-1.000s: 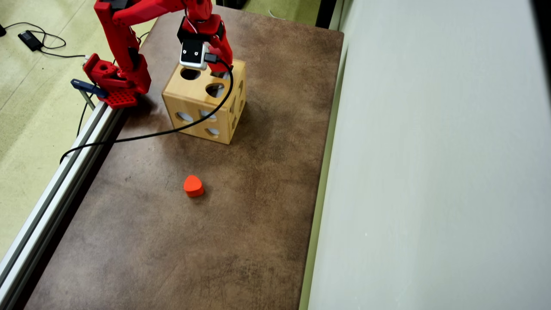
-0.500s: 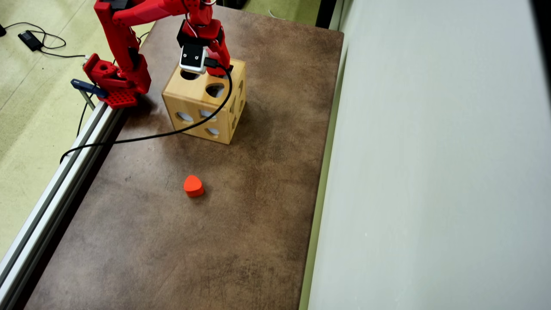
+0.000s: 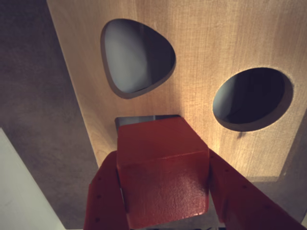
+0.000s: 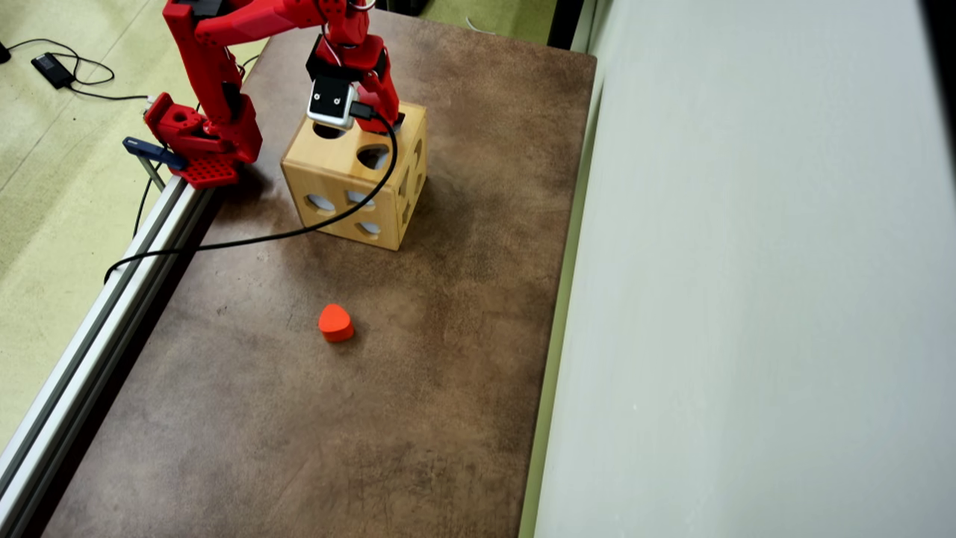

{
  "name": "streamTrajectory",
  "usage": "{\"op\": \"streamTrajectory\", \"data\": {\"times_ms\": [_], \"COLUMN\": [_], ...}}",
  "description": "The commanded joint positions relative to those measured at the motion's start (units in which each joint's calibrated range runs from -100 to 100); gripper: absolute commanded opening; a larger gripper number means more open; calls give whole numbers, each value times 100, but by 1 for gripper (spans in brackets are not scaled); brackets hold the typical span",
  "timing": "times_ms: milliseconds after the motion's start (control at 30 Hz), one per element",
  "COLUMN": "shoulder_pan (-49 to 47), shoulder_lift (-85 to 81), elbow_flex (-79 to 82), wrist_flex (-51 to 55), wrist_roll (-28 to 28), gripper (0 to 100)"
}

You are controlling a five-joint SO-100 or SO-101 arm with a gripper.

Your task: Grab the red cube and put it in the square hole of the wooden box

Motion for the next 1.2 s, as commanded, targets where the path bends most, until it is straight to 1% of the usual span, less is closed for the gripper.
{"op": "streamTrajectory", "data": {"times_ms": [0, 833, 1000, 1167], "shoulder_pan": [-23, -38, 22, 22], "shoulder_lift": [-251, 64, 480, 514], "elbow_flex": [-128, -21, -83, -38], "wrist_flex": [-87, -95, -95, -95], "wrist_roll": [-15, -20, -10, -15], "gripper": [3, 3, 3, 3]}}
